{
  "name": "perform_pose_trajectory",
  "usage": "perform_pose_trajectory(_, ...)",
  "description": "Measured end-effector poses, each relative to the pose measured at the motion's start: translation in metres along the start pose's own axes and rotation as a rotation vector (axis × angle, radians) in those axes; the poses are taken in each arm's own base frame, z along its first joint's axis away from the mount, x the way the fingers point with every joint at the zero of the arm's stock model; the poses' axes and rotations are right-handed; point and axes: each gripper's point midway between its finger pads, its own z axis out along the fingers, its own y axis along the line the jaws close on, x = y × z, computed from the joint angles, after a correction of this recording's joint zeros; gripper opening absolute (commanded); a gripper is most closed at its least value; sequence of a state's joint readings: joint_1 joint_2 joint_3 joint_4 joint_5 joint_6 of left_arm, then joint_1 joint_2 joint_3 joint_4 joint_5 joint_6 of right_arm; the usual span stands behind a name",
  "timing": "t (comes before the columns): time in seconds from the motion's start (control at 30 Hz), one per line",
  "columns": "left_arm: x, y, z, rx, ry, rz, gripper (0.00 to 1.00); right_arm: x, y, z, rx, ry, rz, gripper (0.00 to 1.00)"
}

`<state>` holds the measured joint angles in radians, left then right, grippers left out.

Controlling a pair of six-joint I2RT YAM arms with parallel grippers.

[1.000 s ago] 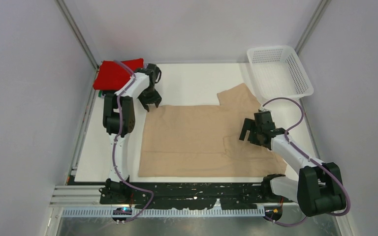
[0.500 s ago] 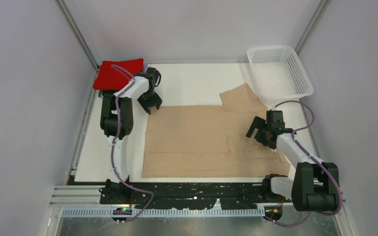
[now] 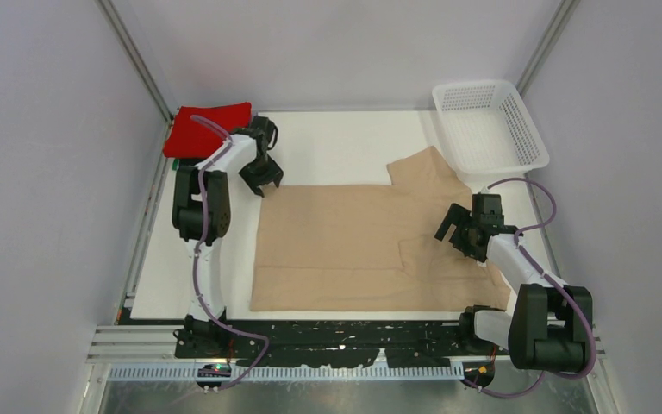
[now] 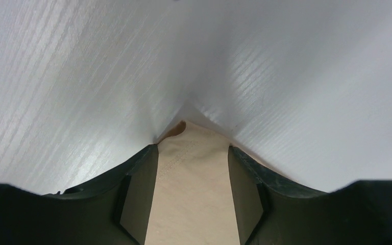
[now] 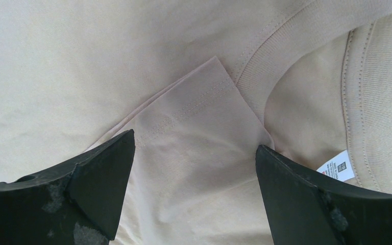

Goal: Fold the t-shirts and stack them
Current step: Grab the side of the flattened tshirt furthest away from the robot with both arms

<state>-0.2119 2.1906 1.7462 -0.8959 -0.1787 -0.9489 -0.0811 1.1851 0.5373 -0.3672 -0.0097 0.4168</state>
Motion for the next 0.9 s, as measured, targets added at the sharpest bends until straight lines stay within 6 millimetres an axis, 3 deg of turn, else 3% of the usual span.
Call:
perform_pose_trajectory(0.33,-0.022,0.003,0.005,0.035,-0.020,-0.040,0.55,0.000,0.000,0.000,0.000,-0.001,-0.004,0.95)
perform_pose_trajectory(0.67,-0.011,-0.011,0.004,0.069,0.019,0.007,0.47,0.000,-0.001,0.000,0.000,0.000,-0.018,0.95)
perform_pose_trajectory(0.8,-0.003,-0.015,0.003,0.072,0.034,0.030,0.31,0.000,-0.001,-0.001,0.000,-0.002,-0.020,0.96)
perform_pose_trajectory(0.9,0.001,-0.016,0.002,0.068,0.041,0.053,0.12,0.001,-0.003,-0.002,0.000,-0.006,-0.018,0.95)
